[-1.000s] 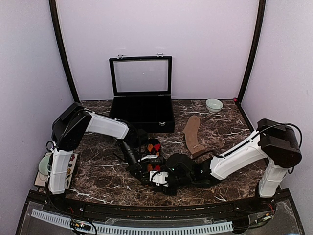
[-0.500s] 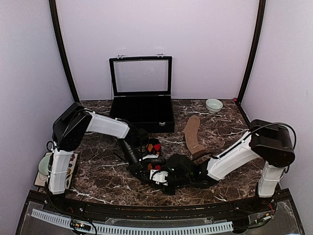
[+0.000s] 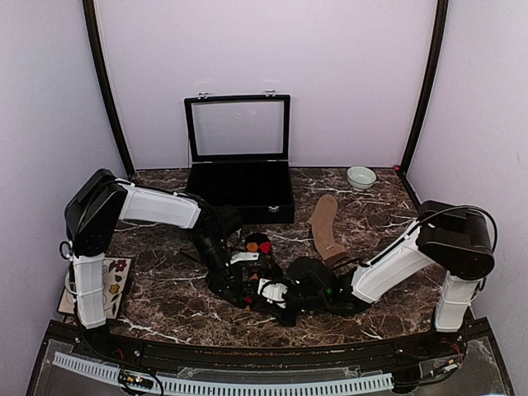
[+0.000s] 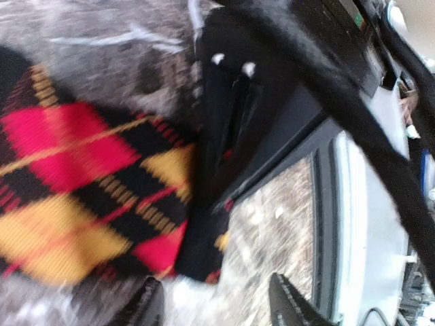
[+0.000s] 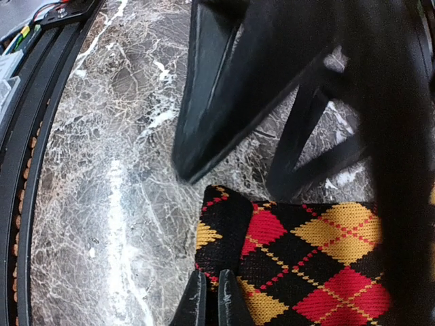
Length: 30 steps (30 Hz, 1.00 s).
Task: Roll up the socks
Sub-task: Roll the sock at the center of the board.
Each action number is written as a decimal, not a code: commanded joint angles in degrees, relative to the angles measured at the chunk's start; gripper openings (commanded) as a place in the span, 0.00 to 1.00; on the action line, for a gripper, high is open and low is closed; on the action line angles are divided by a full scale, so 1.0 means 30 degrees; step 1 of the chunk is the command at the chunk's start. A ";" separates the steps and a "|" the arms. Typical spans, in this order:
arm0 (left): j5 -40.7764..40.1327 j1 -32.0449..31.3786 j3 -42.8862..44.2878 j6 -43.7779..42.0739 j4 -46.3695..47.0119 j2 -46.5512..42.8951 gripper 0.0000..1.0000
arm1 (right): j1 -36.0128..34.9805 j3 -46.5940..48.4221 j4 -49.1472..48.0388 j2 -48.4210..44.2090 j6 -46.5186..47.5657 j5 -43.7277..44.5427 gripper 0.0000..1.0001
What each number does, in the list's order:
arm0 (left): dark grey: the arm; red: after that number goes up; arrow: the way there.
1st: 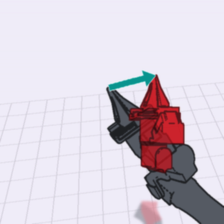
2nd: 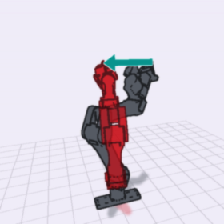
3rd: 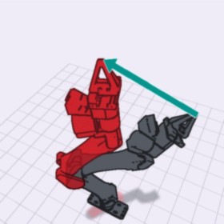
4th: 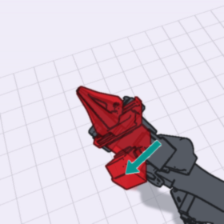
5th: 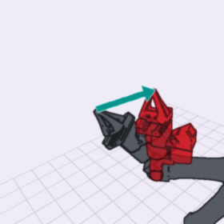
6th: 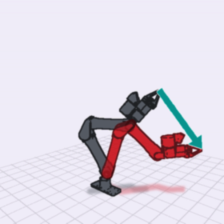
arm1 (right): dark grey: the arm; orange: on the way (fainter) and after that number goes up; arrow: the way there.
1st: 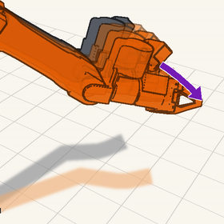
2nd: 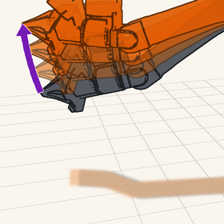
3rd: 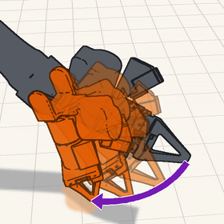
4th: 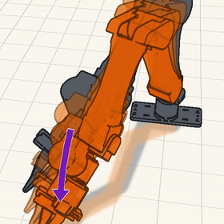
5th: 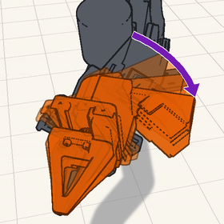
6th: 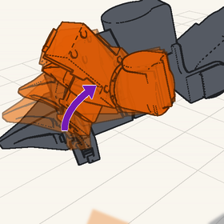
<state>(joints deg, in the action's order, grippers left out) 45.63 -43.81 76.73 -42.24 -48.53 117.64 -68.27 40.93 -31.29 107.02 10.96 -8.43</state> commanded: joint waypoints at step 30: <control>-0.5041 -0.1985 -0.6178 -0.2539 0.8632 -0.6781 0.52 | 0.4886 0.1643 0.6783 0.3337 -0.9274 -0.8310 0.00</control>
<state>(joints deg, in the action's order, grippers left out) 30.63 -47.88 60.27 -46.33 -26.33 99.92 -55.64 49.30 -21.67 112.86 -10.46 -34.15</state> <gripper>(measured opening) 0.539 0.027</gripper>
